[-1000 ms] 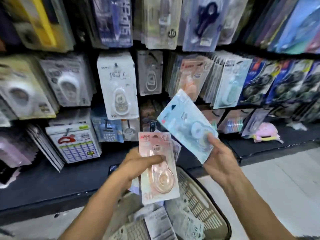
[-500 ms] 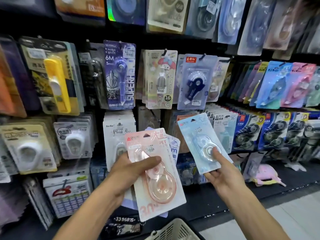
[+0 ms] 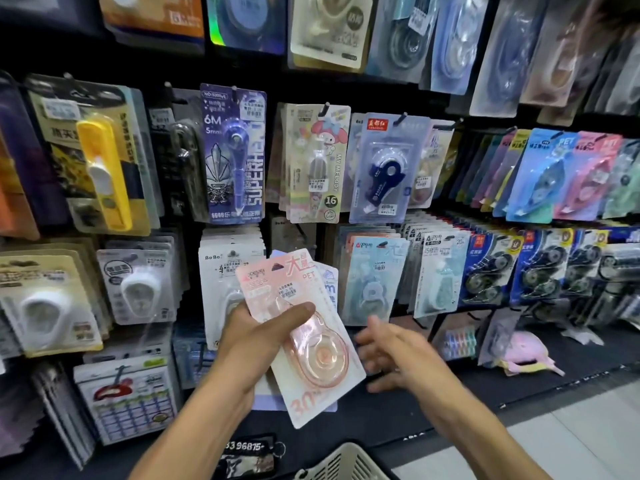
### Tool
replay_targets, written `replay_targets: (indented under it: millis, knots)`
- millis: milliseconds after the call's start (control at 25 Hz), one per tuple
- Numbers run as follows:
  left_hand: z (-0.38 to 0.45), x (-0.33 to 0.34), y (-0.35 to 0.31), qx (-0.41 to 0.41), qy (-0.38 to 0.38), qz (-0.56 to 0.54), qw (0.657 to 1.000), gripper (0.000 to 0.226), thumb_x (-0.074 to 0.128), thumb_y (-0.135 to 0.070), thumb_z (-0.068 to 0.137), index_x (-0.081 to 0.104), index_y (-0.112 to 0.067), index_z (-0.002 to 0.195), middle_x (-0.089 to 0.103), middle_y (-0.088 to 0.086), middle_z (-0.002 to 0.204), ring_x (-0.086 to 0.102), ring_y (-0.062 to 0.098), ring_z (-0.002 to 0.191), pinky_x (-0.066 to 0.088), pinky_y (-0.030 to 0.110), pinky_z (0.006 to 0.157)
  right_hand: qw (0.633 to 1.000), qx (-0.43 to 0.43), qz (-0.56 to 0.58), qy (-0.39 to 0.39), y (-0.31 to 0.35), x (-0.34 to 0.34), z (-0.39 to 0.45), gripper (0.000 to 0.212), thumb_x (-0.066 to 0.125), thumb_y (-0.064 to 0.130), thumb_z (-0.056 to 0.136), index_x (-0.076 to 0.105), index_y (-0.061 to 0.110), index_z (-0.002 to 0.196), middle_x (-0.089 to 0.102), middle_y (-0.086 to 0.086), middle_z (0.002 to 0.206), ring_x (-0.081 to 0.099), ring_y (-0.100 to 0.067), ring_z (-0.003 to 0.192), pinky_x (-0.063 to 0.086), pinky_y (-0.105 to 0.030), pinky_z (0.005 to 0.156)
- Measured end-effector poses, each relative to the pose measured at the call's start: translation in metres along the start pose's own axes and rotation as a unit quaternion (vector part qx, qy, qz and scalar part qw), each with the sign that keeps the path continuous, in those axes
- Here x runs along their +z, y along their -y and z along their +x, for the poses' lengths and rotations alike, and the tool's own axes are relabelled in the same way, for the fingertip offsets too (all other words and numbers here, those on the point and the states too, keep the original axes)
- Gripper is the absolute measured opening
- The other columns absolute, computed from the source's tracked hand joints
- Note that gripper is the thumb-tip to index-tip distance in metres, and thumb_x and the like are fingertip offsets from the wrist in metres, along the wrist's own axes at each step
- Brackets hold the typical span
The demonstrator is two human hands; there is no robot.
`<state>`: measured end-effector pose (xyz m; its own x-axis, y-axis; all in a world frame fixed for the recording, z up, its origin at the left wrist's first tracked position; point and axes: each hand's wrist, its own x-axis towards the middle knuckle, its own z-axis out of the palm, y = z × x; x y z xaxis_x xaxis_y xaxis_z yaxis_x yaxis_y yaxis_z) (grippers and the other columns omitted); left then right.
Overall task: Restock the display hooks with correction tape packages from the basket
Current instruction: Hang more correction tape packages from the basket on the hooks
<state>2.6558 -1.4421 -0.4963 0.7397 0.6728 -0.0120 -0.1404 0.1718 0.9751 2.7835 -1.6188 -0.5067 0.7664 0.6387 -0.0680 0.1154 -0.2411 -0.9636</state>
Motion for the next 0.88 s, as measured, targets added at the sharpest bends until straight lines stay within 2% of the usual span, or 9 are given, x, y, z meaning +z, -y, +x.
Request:
replay_targets:
  millis: [40,80,160,240,320,440,600,720,880]
  knots:
    - [-0.001,0.001,0.000,0.007,0.002,0.001,1.000,0.023,0.089,-0.020,0.073,0.079,-0.029,0.091,0.081,0.005,0.093,0.079,0.027,0.085,0.060,0.050,0.085,0.997,-0.037,0.001,0.063,0.004,0.012,-0.007,0.052,0.073,0.074,0.067,0.074,0.030,0.094,0.078,0.005,0.089,0.072,-0.011,0.078,0.058,-0.030,0.070]
    - [-0.002,0.002,-0.001,0.006,0.014,-0.001,1.000,0.031,0.091,-0.024,0.068,0.077,-0.026,0.096,0.081,0.004,0.093,0.079,0.025,0.084,0.061,0.046,0.083,0.994,-0.061,-0.008,0.090,0.006,0.023,-0.010,0.045,0.080,0.066,0.064,0.072,0.034,0.095,0.078,0.004,0.094,0.073,-0.012,0.082,0.059,-0.030,0.070]
    - [-0.001,-0.001,-0.004,-0.003,0.064,0.000,0.998,0.063,0.098,-0.034,0.056,0.072,-0.023,0.112,0.081,0.005,0.100,0.078,0.026,0.090,0.061,0.041,0.081,0.994,-0.058,0.071,0.066,0.008,0.035,-0.009,0.043,0.089,0.051,0.063,0.072,0.026,0.094,0.078,-0.004,0.092,0.074,-0.019,0.076,0.056,-0.032,0.054]
    - [0.002,-0.009,-0.006,-0.004,0.089,0.001,0.996,0.078,0.101,-0.030,0.051,0.069,-0.019,0.121,0.080,0.007,0.107,0.077,0.027,0.096,0.062,0.038,0.080,0.972,-0.027,0.232,0.012,0.010,0.027,0.000,0.046,0.087,0.041,0.071,0.068,0.015,0.104,0.078,-0.011,0.092,0.072,-0.023,0.067,0.050,-0.028,0.041]
    - [0.004,-0.015,-0.007,0.004,0.086,-0.016,0.996,0.074,0.099,-0.017,0.053,0.068,-0.020,0.120,0.079,0.009,0.107,0.078,0.030,0.094,0.064,0.035,0.072,0.959,-0.022,0.269,-0.081,0.012,0.005,0.011,0.041,0.077,0.037,0.082,0.063,0.011,0.111,0.077,-0.010,0.086,0.066,-0.022,0.054,0.044,-0.025,0.036]
    - [0.005,-0.018,-0.007,0.018,0.064,-0.014,0.998,0.069,0.090,-0.018,0.054,0.069,-0.020,0.120,0.080,0.007,0.105,0.078,0.029,0.091,0.063,0.034,0.068,0.967,0.006,0.187,-0.172,0.005,-0.025,0.027,0.026,0.072,0.030,0.091,0.067,0.012,0.109,0.074,-0.002,0.072,0.055,-0.015,0.043,0.034,-0.022,0.034]
    - [0.009,-0.017,-0.007,0.025,0.057,-0.023,0.998,0.073,0.091,-0.022,0.051,0.068,-0.020,0.120,0.080,0.006,0.106,0.078,0.029,0.093,0.061,0.039,0.077,0.980,0.041,0.140,-0.136,-0.009,-0.040,0.036,0.025,0.077,0.029,0.086,0.070,0.011,0.102,0.065,-0.003,0.062,0.035,-0.012,0.035,0.023,-0.019,0.035]
    - [0.009,-0.013,-0.006,0.026,0.053,-0.034,0.998,0.073,0.092,-0.022,0.049,0.069,-0.020,0.119,0.080,0.007,0.107,0.078,0.030,0.095,0.059,0.043,0.084,0.970,0.031,0.183,-0.157,-0.012,-0.036,0.041,0.019,0.076,0.025,0.087,0.070,0.013,0.099,0.067,0.001,0.061,0.039,-0.005,0.033,0.023,-0.019,0.032]
    - [0.011,-0.013,-0.005,0.030,0.046,-0.041,0.998,0.071,0.092,-0.023,0.050,0.070,-0.021,0.117,0.080,0.007,0.107,0.078,0.030,0.095,0.059,0.044,0.086,0.958,0.026,0.221,-0.178,-0.016,-0.044,0.047,0.021,0.076,0.029,0.087,0.071,0.013,0.101,0.067,0.000,0.063,0.029,-0.009,0.037,0.023,-0.018,0.034]
